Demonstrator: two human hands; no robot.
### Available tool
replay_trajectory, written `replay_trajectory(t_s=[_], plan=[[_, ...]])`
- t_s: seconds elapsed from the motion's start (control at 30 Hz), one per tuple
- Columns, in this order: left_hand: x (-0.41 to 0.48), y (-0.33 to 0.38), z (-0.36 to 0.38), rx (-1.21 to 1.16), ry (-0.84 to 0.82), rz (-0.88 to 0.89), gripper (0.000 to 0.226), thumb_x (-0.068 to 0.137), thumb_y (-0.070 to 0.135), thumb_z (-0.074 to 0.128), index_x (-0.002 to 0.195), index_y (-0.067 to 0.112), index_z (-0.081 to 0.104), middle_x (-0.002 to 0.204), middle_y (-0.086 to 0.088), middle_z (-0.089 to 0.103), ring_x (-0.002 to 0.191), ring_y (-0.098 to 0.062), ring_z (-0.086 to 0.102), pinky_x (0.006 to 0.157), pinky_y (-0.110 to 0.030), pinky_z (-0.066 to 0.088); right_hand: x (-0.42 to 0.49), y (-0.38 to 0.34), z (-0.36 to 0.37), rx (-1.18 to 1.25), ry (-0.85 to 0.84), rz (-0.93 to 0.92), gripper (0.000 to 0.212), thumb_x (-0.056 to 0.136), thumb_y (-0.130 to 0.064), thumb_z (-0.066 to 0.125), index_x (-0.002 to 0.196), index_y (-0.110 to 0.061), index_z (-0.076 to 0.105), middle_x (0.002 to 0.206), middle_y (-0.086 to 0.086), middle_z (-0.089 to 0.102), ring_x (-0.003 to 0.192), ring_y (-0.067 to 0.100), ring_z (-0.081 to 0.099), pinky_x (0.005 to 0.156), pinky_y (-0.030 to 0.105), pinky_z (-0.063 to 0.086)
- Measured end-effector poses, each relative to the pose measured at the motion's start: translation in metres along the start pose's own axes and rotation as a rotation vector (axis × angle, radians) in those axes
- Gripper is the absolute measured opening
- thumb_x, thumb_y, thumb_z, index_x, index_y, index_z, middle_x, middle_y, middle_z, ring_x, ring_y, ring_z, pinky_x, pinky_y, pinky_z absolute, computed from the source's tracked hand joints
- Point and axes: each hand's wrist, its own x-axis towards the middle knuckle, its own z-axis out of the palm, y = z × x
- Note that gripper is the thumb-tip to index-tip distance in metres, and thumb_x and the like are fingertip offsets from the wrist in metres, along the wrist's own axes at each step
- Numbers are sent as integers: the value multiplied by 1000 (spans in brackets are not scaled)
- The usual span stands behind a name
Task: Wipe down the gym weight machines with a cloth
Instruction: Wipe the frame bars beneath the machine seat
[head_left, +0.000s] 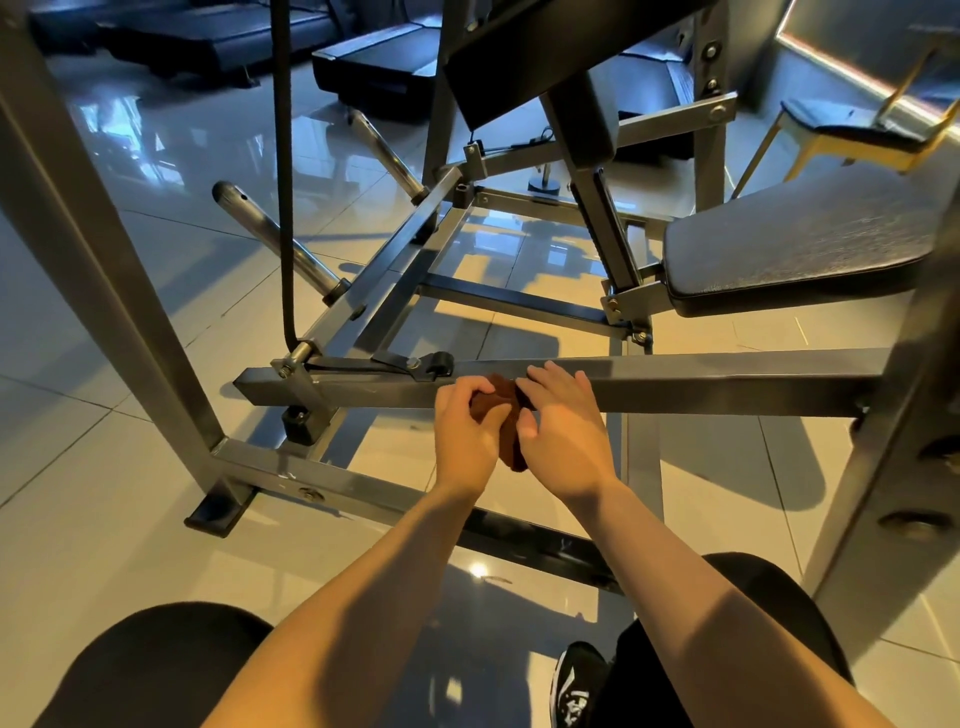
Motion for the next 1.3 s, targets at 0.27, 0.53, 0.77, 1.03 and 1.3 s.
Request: replay_trajectory(t_s=[0.27, 0.53, 0.77, 1.03, 1.3], plan=[[-1, -1, -2, -14, 55, -28, 30, 94, 16, 69, 117, 28, 55, 124, 4, 49, 107, -9, 54, 84, -15, 49, -4, 2, -6, -94, 26, -5, 47, 107, -26, 41, 153, -21, 40, 163, -3, 32, 155, 15, 12, 121, 31, -16], [5, -1, -10, 66, 57, -12, 27, 92, 15, 70, 112, 25, 55, 120, 4, 47, 101, -3, 52, 80, -7, 44, -4, 2, -6, -79, 48, 4, 47, 106, -26, 43, 152, -21, 42, 162, -1, 34, 155, 16, 13, 121, 33, -18], [-1, 1, -3, 39, 56, -36, 28, 94, 14, 69, 114, 25, 53, 122, 4, 46, 105, -11, 53, 79, -10, 45, -3, 7, -8, -162, 38, -21, 47, 108, -26, 40, 154, -23, 38, 164, -2, 29, 156, 17, 8, 118, 31, -22], [6, -2, -7, 96, 17, -9, 27, 93, 15, 70, 110, 24, 52, 119, 3, 47, 103, -11, 53, 84, -15, 46, 5, 8, -2, -198, 65, -24, 43, 107, -29, 42, 149, -25, 47, 158, -2, 40, 153, 21, 20, 123, 40, -10], [-1, -4, 5, 79, 26, -19, 27, 94, 15, 69, 109, 28, 51, 116, 6, 46, 102, -8, 54, 82, -16, 47, 1, 6, -4, -233, 28, -34, 48, 107, -31, 39, 155, -26, 35, 164, -3, 29, 155, 20, 9, 121, 38, -17]])
